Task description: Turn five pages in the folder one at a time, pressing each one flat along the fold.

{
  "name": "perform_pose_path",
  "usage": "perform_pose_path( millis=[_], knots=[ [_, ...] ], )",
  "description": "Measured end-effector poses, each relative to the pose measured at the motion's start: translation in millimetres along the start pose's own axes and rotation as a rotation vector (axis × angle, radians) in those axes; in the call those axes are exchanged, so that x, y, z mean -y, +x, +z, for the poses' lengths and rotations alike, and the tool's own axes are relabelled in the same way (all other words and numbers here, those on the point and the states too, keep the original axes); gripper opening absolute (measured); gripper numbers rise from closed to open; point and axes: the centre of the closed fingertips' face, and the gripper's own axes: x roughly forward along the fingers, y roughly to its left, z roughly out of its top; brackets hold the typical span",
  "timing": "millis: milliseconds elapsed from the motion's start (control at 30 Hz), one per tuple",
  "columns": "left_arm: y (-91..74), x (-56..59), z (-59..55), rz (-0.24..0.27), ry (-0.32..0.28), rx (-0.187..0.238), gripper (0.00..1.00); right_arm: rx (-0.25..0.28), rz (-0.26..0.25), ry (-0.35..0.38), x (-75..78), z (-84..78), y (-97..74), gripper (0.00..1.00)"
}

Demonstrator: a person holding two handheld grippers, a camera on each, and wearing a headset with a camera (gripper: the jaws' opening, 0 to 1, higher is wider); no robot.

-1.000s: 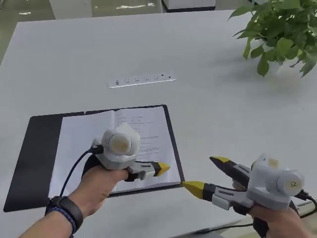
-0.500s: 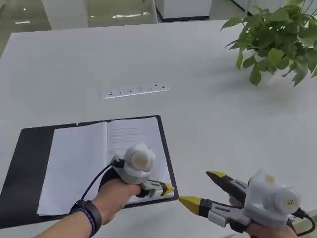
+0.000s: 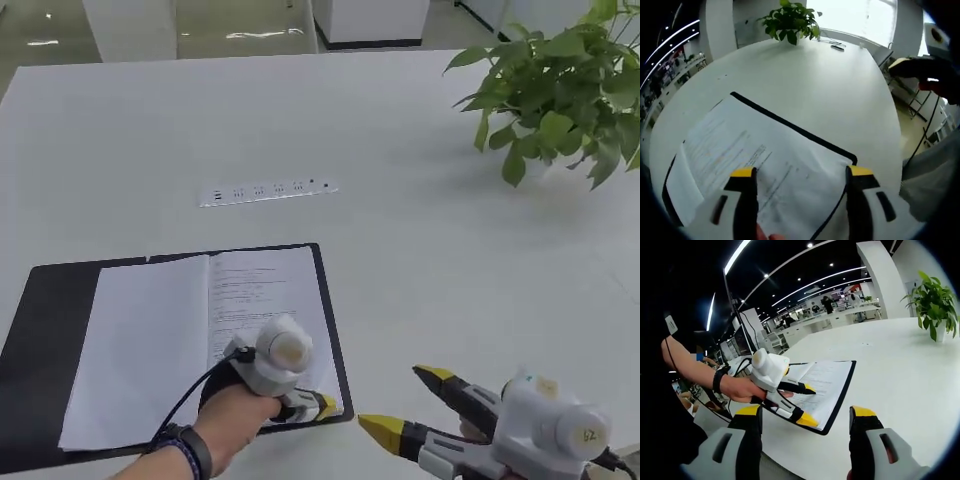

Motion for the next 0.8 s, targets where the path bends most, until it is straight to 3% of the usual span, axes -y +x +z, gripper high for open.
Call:
perform_pose_path(
  millis=[133, 567, 800],
  knots=[
    [0.4, -0.4, -2.0, 0.01, 0.032, -0.006, 0.7, -0.008, 0.008, 0.001, -0.1, -0.2, 3.5, 0.7],
    [-0.2, -5.7, -0.5, 0.01, 0.0, 0.018, 0.66, -0.019, 0.04, -0.012, 2.2, 4.4, 16.4, 0.66],
    [-0.5, -7.0, 0.0, -0.002, 0.001, 0.03, 0.65, -0.037, 0.051, -0.009, 5.0, -1.8, 20.4, 0.64]
  ],
)
